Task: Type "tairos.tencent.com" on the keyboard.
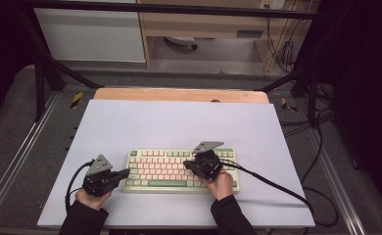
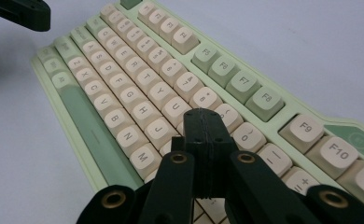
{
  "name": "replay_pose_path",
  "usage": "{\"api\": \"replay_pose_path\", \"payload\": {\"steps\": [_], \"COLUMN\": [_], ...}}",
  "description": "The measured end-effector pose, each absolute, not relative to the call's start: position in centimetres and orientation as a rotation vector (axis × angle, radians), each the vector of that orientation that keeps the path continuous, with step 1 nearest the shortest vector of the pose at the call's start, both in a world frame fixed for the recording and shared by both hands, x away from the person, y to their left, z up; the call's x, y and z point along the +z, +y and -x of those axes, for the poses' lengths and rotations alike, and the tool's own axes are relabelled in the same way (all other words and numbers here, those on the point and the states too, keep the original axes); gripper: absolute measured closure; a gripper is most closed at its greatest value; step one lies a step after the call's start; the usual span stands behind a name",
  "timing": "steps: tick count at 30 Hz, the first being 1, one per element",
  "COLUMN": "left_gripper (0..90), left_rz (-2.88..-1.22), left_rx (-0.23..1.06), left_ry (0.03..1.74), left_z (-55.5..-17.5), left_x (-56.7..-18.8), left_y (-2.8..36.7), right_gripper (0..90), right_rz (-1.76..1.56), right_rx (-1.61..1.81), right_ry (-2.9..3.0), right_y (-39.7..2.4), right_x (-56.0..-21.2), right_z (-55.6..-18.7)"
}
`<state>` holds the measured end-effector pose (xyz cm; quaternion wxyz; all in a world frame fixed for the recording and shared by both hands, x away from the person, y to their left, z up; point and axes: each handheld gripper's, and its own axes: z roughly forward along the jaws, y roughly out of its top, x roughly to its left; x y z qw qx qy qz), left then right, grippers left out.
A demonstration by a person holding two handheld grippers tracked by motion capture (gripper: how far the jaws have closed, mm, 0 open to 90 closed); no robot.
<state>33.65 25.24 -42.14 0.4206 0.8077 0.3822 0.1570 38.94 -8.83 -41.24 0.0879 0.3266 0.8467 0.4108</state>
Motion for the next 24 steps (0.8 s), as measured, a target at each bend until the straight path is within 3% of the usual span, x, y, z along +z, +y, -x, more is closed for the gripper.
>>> {"api": "replay_pose_path", "payload": {"steps": [24], "left_gripper": [89.9], "left_rz": [-2.021], "left_rx": [0.390], "left_ry": [0.964], "left_z": [-33.7], "left_x": [-42.3], "left_y": [25.3], "right_gripper": [90.0], "right_rz": [-0.936], "right_rx": [1.293], "right_ry": [2.527], "right_y": [-8.7], "right_x": [-40.5], "right_z": [-37.1]}}
